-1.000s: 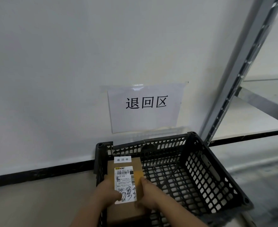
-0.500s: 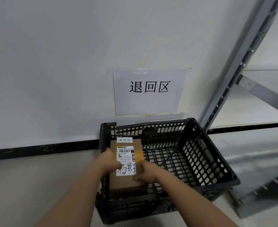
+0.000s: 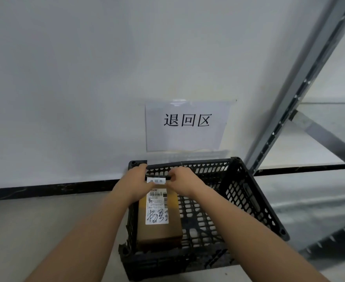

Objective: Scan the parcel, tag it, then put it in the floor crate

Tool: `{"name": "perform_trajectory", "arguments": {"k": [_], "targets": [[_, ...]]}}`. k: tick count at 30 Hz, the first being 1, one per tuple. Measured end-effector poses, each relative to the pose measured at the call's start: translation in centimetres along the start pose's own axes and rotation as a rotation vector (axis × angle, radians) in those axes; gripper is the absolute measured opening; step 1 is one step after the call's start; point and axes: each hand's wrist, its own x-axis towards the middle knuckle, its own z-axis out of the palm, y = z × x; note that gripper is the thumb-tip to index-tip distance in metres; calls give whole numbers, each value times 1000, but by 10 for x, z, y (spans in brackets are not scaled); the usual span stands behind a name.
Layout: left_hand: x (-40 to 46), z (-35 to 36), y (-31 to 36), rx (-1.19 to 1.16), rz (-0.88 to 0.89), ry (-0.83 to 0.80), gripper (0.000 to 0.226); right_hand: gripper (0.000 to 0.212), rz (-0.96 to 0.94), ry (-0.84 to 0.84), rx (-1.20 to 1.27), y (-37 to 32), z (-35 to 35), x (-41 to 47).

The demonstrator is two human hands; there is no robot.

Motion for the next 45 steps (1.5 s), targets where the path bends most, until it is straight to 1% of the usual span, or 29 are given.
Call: {"name": "perform_trajectory", "arguments": {"k": [3, 5, 8, 10, 14, 17, 20, 24, 26, 28, 32, 37, 41, 45], "targets": [[5, -30, 25, 67, 24, -1, 53, 44, -29, 24, -9, -21, -32, 0], [5, -57, 50, 118, 32, -39, 54, 47, -19, 23, -2, -35, -61, -4], [5, -111, 98, 211, 38, -139, 60, 49, -18, -49, -57, -62, -121, -14], [6, -154, 134, 253, 53, -157, 59, 49, -14, -95, -106, -88, -173, -20], [7, -245, 212, 249, 98, -123, 62, 47, -15, -71, -152, -145, -284, -38], [-7, -313, 265, 245, 121, -91, 62, 45, -14, -8, -113, -186, -361, -65], [-31, -382, 316, 235, 122, -77, 62, 45, 2, 47, -89, -225, -433, -101], [-67, -472, 387, 217, 118, -21, 56, 44, 18, 102, -53, -272, -526, -156], [-90, -506, 426, 224, 133, 11, 53, 43, 26, 125, -59, -292, -569, -187], [-115, -528, 460, 234, 159, 14, 54, 43, 40, 131, -94, -308, -606, -217], [-166, -540, 516, 296, 225, -3, 58, 44, 55, 174, -158, -322, -657, -271], [-229, -525, 567, 316, 290, 63, 58, 42, 33, 244, -178, -304, -674, -347], [-289, -480, 612, 286, 317, 86, 62, 39, 33, 290, -179, -255, -675, -427], [-352, -409, 666, 317, 445, 35, 55, 35, 95, 267, -249, -190, -676, -518]]}}
